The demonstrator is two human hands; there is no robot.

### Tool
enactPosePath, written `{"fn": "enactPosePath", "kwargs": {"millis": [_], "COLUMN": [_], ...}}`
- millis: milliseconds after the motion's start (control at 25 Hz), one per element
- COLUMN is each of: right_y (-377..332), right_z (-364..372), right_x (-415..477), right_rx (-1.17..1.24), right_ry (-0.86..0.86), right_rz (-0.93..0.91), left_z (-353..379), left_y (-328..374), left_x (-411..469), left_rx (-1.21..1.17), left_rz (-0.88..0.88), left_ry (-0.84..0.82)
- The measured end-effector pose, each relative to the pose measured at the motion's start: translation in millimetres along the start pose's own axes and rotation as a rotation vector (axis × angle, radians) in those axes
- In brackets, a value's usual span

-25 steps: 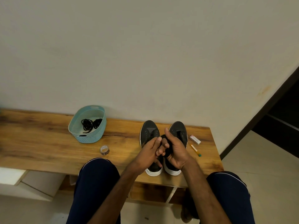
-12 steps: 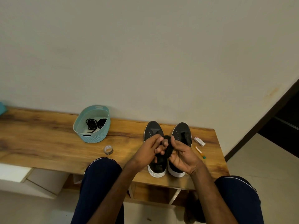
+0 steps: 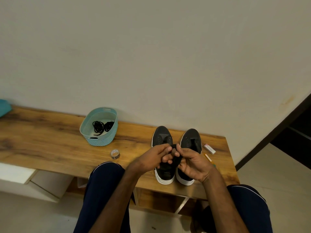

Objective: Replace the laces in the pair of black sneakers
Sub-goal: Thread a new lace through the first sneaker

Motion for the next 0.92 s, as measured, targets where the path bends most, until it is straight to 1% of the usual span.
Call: {"fn": "enactPosePath", "kwargs": {"millis": [80, 160, 240, 400, 480, 520, 560, 600, 640, 680, 720, 840, 920], "right_y": [-1, -2, -5, 5, 10, 8, 4, 1, -2, -5, -7, -4, -2], "right_z": [0, 0, 1, -15, -16, -15, -13, -10, -4, 0, 4, 5, 6], "right_x": [3, 5, 5, 5, 7, 7, 7, 5, 2, -3, -7, -8, -7], "right_rx": [-0.147, -0.241, -0.227, -0.184, -0.216, -0.209, -0.181, -0.133, -0.081, -0.072, -0.103, -0.178, -0.156], "right_ry": [0.124, 0.136, 0.119, 0.312, 0.359, 0.341, 0.278, 0.164, 0.032, -0.057, -0.090, 0.013, 0.053], "right_rz": [-0.075, -0.129, -0.119, -0.181, -0.222, -0.232, -0.215, -0.169, -0.107, -0.048, -0.010, -0.013, -0.013], "left_z": [-7, -11, -10, -2, 0, -1, -2, -4, -3, -1, 1, -1, -2], "left_y": [7, 10, 10, 9, 8, 8, 7, 5, 5, 4, 3, 2, 0], "left_x": [1, 2, 1, 5, 7, 6, 5, 3, 1, 0, -1, 2, 4], "left_rx": [0.046, 0.063, 0.068, 0.076, 0.106, 0.112, 0.097, 0.071, 0.043, 0.017, 0.006, 0.033, 0.061], "left_rz": [0.037, 0.057, 0.054, 0.055, 0.035, 0.035, 0.042, 0.047, 0.048, 0.047, 0.043, 0.029, 0.014], "left_ry": [0.037, 0.024, 0.007, 0.036, 0.089, 0.118, 0.133, 0.122, 0.084, 0.036, 0.007, 0.035, 0.053]}}
Point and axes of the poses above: each hand's wrist, its own x-axis towards the middle knuckle, its own z-axis out of the palm, y = z × x, the point moved 7 cm from there along x, towards the middle knuckle, and after that the axes turned 12 degrees about -y, right-handed, at the moved point
